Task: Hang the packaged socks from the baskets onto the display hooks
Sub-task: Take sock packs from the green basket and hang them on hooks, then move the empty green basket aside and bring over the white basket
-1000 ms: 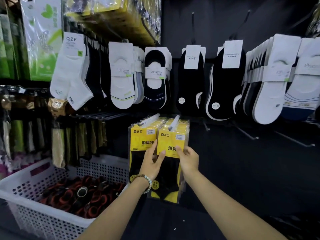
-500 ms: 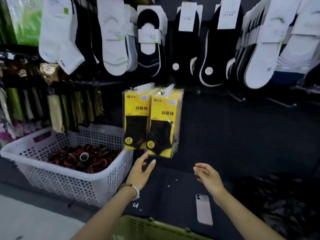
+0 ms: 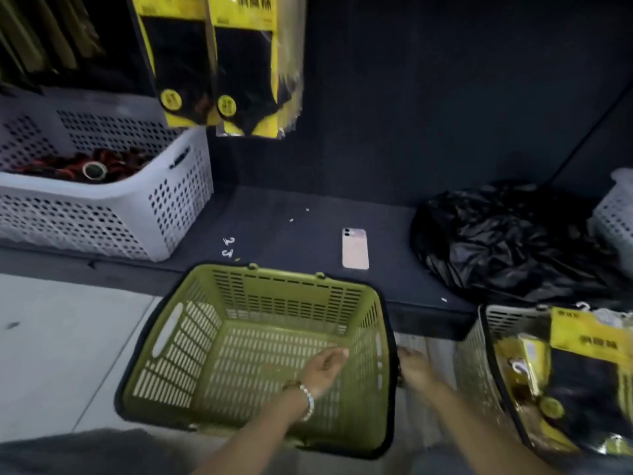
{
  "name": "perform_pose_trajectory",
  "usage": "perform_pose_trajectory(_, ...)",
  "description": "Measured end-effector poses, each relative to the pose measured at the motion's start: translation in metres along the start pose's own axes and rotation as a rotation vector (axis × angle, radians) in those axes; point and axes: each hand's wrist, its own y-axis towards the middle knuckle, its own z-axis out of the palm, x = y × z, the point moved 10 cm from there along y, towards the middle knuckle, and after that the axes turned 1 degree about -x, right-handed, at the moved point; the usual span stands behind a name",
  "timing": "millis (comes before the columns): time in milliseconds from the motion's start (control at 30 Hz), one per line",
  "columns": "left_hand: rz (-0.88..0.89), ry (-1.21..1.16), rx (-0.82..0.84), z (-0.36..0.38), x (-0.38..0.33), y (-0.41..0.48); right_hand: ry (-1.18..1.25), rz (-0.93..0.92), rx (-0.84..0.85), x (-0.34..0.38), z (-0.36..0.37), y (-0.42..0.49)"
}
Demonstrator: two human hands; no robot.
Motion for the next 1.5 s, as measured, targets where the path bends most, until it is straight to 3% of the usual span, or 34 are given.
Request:
perform_pose_trajectory(233,0.053,-0.095,-0.017,-0.018,0.010,-0.021,0.266,-0.073,0.172,0.031,0.085,-0.013)
perform_pose_trajectory(600,0.019,-0.095,-0.380,-0.244,0.065,-0.054,0.324,-0.142,0.553,0.128,0.322,-0.046)
perform_pose_trajectory(767,-0.044,-0.102,-0.405,-0.307,0.087,-0.054,0.327,-0.133,0.589,0.156,0.386,-0.054)
perform_pose_trajectory(867,-0.081,-0.061,-0.392,-0.317,0.081,-0.050,0.295,-0.119,0.592,0.160,0.388,-0.057)
perform_pose_trajectory(967,-0.010,-0.011,-0.480,-0.311,0.047,-0.043,0.192,-0.159,0.560,0.160,0.346,-0.051)
perform_pose_trajectory(1100,0.201,0.065,-0.471,-0.262,-0.029,-0.024,0.069,-0.307,0.334,0.165,0.219,-0.030)
perform_pose_trajectory(1333,0.277,0.001,-0.028,-0.048,-0.129,0.026,-0.263,-0.423,-0.114,0.121,-0.080,-0.024)
perform_pose_trajectory(1500,0.127,-0.010,0.267,0.148,-0.129,0.039,-0.444,-0.317,-0.353,0.029,-0.235,-0.044)
